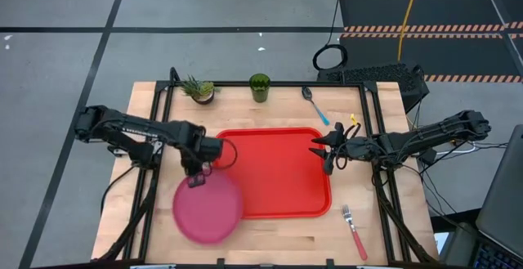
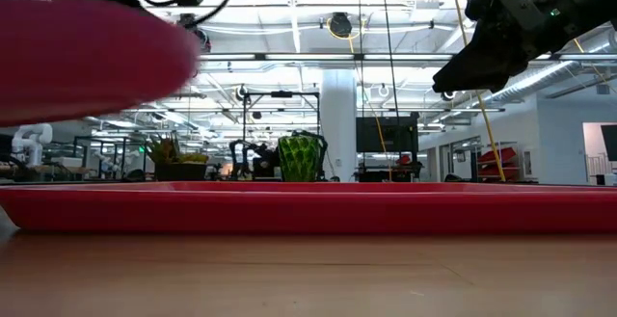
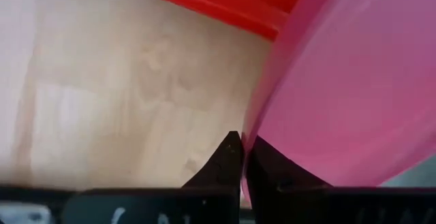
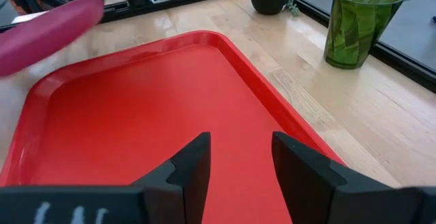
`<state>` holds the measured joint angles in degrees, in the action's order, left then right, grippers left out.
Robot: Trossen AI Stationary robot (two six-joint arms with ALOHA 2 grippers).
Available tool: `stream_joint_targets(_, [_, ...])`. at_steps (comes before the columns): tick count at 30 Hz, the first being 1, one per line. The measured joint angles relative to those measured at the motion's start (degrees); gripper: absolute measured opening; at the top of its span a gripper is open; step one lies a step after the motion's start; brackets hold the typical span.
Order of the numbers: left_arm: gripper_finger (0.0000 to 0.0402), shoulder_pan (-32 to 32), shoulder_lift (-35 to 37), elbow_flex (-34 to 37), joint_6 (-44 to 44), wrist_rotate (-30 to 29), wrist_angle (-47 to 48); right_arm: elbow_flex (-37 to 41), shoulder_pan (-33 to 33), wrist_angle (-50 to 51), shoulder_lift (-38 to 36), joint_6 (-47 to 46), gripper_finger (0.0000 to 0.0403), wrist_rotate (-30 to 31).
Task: Pick and place plate/cup/fork/spoon on tray
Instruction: Put the pink plate on the red serving tray
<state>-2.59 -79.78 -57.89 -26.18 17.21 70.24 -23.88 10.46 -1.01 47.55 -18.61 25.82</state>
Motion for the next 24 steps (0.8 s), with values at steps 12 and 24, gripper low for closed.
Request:
stream_joint_targets(12, [0.0005, 10.0, 0.0, 0.0, -18.9, 7.2, -13.8, 0.0, 0.0, -1.8, 0.0, -0.1, 0.0148, -0.1])
stream_joint_targets(24, [0.0005, 9.0, -2.8, -0.1, -43.4, 8.7, -26.2, 0.0, 0.0, 0.3, -0.2, 5.8, 0.0148, -0.5])
